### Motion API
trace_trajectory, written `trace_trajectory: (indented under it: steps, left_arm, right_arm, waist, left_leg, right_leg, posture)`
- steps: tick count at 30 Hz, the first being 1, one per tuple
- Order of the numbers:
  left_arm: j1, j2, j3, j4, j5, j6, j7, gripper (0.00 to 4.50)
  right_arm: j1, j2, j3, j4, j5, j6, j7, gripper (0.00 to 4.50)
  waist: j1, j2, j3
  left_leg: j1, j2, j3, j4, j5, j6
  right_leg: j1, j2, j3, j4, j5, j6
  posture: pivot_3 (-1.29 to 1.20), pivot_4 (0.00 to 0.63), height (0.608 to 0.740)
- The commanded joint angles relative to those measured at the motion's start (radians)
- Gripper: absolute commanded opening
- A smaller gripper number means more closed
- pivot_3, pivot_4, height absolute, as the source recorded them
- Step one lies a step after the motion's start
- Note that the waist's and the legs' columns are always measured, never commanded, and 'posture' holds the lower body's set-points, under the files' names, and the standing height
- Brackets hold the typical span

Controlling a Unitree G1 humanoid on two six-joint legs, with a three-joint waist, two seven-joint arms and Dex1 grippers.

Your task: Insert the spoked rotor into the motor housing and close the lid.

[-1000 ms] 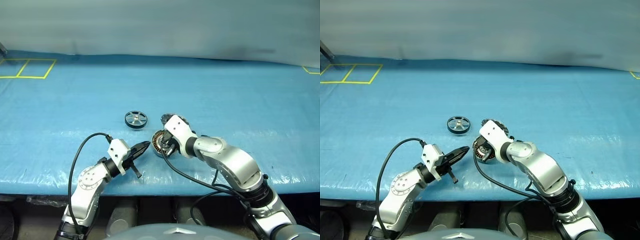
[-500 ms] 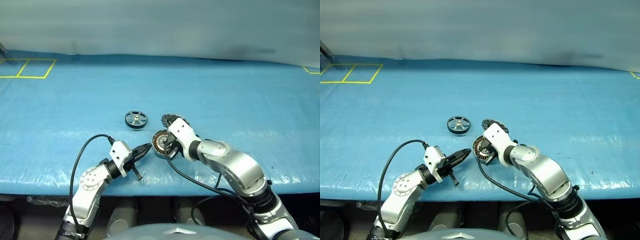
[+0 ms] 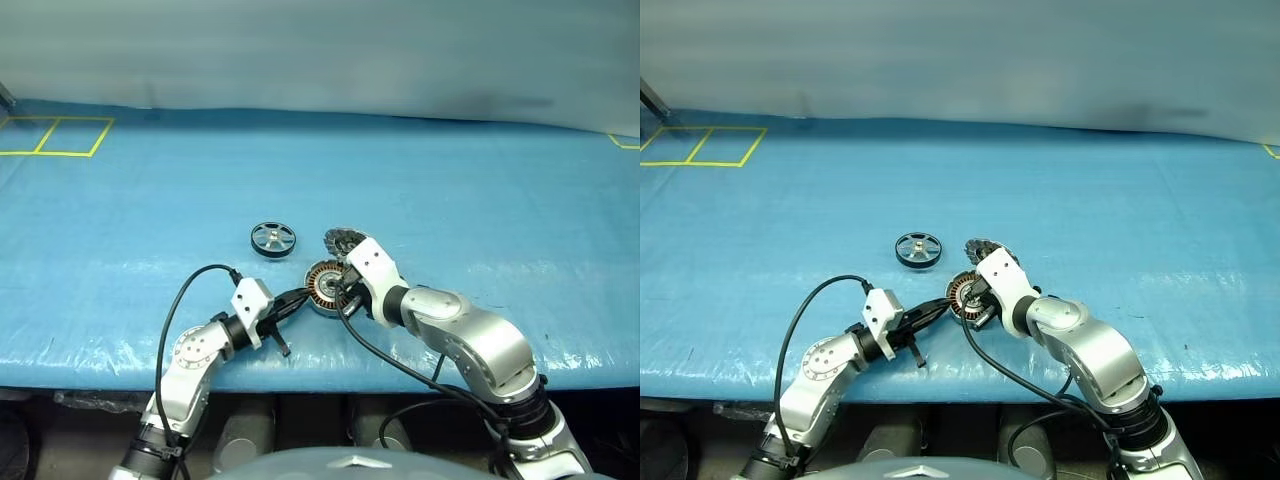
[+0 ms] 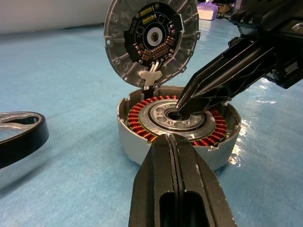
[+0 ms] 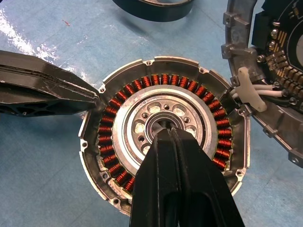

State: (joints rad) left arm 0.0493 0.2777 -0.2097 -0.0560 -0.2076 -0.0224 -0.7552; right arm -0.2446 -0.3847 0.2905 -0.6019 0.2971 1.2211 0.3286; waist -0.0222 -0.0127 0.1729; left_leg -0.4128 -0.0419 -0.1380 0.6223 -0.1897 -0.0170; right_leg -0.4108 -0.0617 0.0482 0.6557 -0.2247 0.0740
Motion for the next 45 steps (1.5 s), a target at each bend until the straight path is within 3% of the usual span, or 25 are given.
trace_trajectory:
  steps: [1, 12, 17, 23, 26, 33, 40, 45]
  left_arm:
    - [-0.013, 0.009, 0.006, 0.036, -0.003, -0.029, -0.018, 0.00]
    - [-0.057, 0.059, 0.115, 0.127, -0.128, -0.074, -0.132, 0.00]
    - [0.016, 0.120, 0.177, -0.060, -0.180, -0.008, -0.111, 0.00]
    - [-0.064, 0.248, 0.196, -0.302, -0.234, 0.271, -0.054, 0.00]
    - [-0.208, 0.366, 0.196, -0.327, -0.231, 0.476, -0.049, 0.00]
    - [-0.544, 0.429, 0.123, -0.112, -0.155, 0.550, -0.122, 0.00]
    - [-0.815, 0.464, -0.021, 0.222, 0.001, 0.457, -0.309, 0.00]
    - [-0.995, 0.423, -0.116, 0.534, 0.103, 0.334, -0.481, 0.00]
  right_arm:
    - [0.016, -0.007, -0.002, 0.001, 0.006, 0.004, 0.002, 0.05]
    - [0.034, -0.005, -0.054, -0.108, 0.070, -0.072, 0.058, 0.05]
    - [0.061, -0.044, -0.070, -0.160, 0.106, -0.096, 0.099, 0.05]
    - [0.140, -0.061, -0.083, -0.176, 0.127, -0.173, 0.117, 0.05]
    - [0.224, -0.064, -0.106, -0.179, 0.129, -0.262, 0.134, 0.05]
    - [0.390, -0.067, -0.113, -0.149, 0.098, -0.409, 0.127, 0.05]
    - [0.510, 0.006, -0.095, -0.051, -0.032, -0.706, 0.065, 0.05]
    - [0.591, 0.076, -0.117, 0.014, -0.023, -0.873, 0.074, 0.05]
  waist:
    - [0.000, 0.000, 0.000]
    - [-0.004, 0.001, 0.000]
    - [-0.007, 0.000, 0.000]
    - [0.002, 0.000, 0.001]
    - [0.002, 0.000, 0.001]
    - [-0.009, -0.001, 0.001]
    - [-0.016, -0.001, 0.002]
    - [-0.014, -0.001, 0.002]
  left_leg:
    - [0.000, 0.000, 0.000, 0.000, 0.000, 0.000]
    - [-0.001, 0.000, 0.000, -0.002, 0.000, 0.000]
    - [-0.002, 0.001, -0.001, -0.004, 0.000, 0.000]
    - [-0.002, 0.001, -0.004, -0.006, 0.000, 0.000]
    - [-0.002, 0.000, -0.004, -0.007, 0.000, 0.000]
    - [-0.002, -0.002, -0.002, -0.008, 0.000, 0.000]
    - [-0.002, -0.001, -0.002, -0.009, 0.000, -0.001]
    - [-0.002, -0.002, -0.001, -0.008, -0.001, -0.001]
  right_leg:
    - [0.000, 0.000, 0.000, 0.000, 0.000, 0.000]
    - [-0.002, 0.000, 0.000, 0.000, 0.000, -0.001]
    - [-0.002, 0.000, -0.001, -0.004, 0.000, -0.001]
    - [0.000, 0.000, -0.004, -0.009, 0.000, 0.000]
    - [0.001, 0.001, -0.005, -0.010, 0.000, 0.000]
    - [0.001, 0.002, -0.005, -0.011, 0.001, 0.001]
    - [0.000, 0.003, -0.005, -0.011, 0.003, 0.005]
    - [0.000, 0.003, -0.004, -0.011, 0.004, 0.006]
  posture:
    - [0.00, 0.150, 0.740]
    - [0.00, 0.150, 0.740]
    - [0.00, 0.150, 0.740]
    - [0.00, 0.150, 0.740]
    - [0.00, 0.150, 0.740]
    - [0.00, 0.150, 0.740]
    - [0.00, 0.150, 0.740]
    - [0.00, 0.150, 0.740]
